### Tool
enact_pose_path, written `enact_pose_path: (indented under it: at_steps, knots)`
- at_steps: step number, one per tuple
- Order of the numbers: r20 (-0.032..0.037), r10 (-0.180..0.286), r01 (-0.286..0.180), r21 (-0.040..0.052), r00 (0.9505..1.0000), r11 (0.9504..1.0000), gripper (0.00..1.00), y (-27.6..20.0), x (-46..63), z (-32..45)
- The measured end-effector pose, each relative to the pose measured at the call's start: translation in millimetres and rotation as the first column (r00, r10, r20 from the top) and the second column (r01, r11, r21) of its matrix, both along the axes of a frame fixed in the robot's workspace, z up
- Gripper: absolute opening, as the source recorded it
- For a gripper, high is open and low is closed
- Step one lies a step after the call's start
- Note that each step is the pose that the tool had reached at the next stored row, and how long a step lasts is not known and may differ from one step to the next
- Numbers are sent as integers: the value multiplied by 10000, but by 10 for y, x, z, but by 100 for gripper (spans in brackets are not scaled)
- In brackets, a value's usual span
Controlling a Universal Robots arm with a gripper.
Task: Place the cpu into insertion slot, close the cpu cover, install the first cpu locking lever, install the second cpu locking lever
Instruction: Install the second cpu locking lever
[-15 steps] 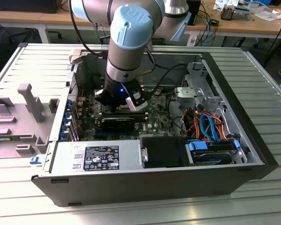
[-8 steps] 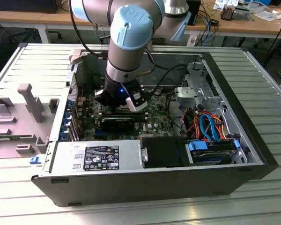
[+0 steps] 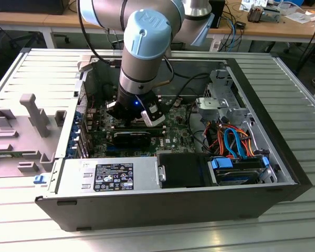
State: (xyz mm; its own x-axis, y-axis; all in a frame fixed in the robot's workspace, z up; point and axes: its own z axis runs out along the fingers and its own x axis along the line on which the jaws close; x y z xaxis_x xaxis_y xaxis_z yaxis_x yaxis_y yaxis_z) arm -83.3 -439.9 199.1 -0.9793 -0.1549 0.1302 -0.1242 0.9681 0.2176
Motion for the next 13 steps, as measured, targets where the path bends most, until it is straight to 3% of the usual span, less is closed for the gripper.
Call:
enact_pose_path:
  at_steps: [4, 9, 13]
  knots:
    - [46, 1, -1, -11, 10000, 10000, 11, -2, -1, 44]
    - [42, -1, 1, -79, 10000, 10000, 11, -2, 6, 209]
    - [-48, -10, 10, -144, 10000, 9999, 11, -1, 128, 209]
